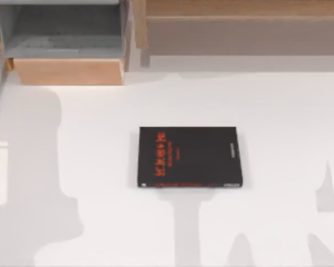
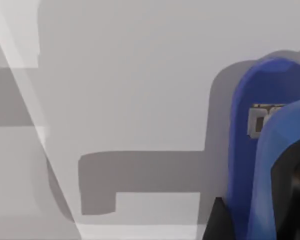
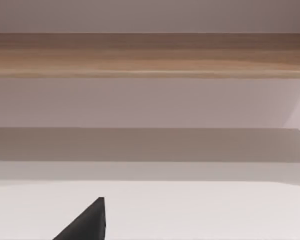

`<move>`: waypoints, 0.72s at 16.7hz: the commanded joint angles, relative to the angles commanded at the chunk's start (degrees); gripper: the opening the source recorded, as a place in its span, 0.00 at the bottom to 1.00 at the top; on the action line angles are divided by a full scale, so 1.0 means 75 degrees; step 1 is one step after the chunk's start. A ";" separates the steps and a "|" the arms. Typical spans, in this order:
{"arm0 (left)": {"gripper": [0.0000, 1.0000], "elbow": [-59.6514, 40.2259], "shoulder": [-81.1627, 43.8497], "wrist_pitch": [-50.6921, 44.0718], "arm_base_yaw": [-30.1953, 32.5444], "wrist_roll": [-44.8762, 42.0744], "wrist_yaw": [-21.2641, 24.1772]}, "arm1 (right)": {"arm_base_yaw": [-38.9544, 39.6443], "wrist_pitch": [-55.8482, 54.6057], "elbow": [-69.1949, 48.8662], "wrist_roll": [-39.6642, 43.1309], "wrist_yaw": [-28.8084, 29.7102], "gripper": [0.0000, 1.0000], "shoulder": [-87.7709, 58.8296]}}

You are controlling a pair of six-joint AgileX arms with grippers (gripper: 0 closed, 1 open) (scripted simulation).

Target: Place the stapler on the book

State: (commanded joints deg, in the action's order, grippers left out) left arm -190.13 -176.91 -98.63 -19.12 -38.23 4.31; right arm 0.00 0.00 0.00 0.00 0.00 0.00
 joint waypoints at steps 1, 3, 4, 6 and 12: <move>0.00 0.0000 0.0000 0.0000 0.0000 0.0000 0.0000 | 0.0000 0.0000 0.0000 0.0000 0.0000 1.00 0.0000; 0.00 0.0000 0.0000 0.0000 0.0000 0.0000 0.0000 | 0.0000 0.0000 0.0000 0.0000 0.0000 1.00 0.0000; 0.00 0.0000 0.0000 0.0000 0.0000 0.0000 0.0000 | 0.0000 0.0000 0.0000 0.0000 0.0000 1.00 0.0000; 0.00 0.0002 0.0020 0.0000 -0.0020 -0.0007 0.0000 | 0.0000 0.0000 0.0000 0.0000 0.0000 1.00 0.0000; 0.00 -0.0776 0.1568 -0.0511 -0.0196 -0.0175 0.0026 | 0.0000 0.0000 0.0000 0.0000 0.0000 1.00 0.0000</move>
State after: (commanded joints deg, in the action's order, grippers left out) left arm -195.94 -165.15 -102.46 -20.60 -39.54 4.51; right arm 0.00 0.00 0.00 0.00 0.00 0.00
